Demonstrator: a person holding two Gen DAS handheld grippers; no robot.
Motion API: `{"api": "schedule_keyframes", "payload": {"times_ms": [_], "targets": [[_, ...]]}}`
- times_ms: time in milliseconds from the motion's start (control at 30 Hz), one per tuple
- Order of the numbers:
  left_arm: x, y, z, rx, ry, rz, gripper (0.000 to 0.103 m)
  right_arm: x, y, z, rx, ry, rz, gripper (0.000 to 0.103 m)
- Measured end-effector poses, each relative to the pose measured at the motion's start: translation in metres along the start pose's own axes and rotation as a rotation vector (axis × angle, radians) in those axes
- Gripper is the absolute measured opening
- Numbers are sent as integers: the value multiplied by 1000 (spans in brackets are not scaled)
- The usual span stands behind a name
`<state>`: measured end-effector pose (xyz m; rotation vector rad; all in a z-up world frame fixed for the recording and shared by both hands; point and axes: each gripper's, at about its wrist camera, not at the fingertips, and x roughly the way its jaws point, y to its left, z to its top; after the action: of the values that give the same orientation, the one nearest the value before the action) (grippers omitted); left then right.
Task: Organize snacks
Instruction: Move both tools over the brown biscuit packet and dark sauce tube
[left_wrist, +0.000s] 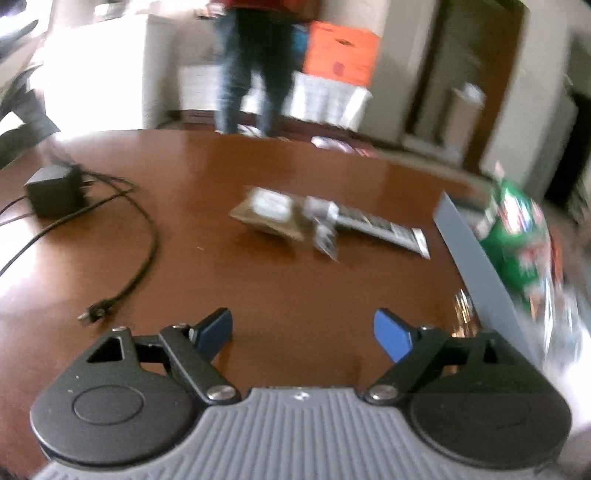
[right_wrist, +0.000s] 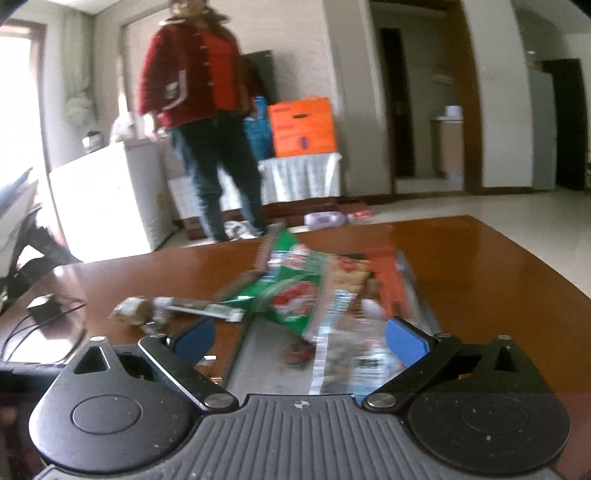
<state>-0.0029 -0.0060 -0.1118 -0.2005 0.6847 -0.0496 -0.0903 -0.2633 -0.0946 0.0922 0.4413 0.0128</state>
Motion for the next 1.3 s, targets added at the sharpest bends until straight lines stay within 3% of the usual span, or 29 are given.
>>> {"api": "schedule_keyframes", "payload": {"times_ms": [100,167,233,300,367,500,667,767,867,1000,1300], "targets": [[10,-4,25,-62,-33,181,85,2,16,9,-19,11,25,102],[16,-6,41,-113,-35,238,85,8,26,17,-32,15,33,102],[19,-5,49,-89,-69,210,85,13,35,24,-59,32,64,102],[21,0,48,-1,-73,169,85,21,46,29,-154,76,146,102],[28,6,58,82,7,164,85,26,60,29,-288,101,203,102],[32,21,65,161,49,149,86,61,94,29,-508,208,275,102],[48,40,79,46,79,134,86,111,125,28,-640,260,248,101],[58,39,86,25,69,120,86,142,132,28,-728,287,183,98],[67,33,89,55,46,144,86,168,127,31,-734,313,159,94],[80,28,89,69,61,102,86,197,123,31,-739,364,180,87],[95,25,86,45,81,74,82,223,132,31,-784,423,244,81]]}}
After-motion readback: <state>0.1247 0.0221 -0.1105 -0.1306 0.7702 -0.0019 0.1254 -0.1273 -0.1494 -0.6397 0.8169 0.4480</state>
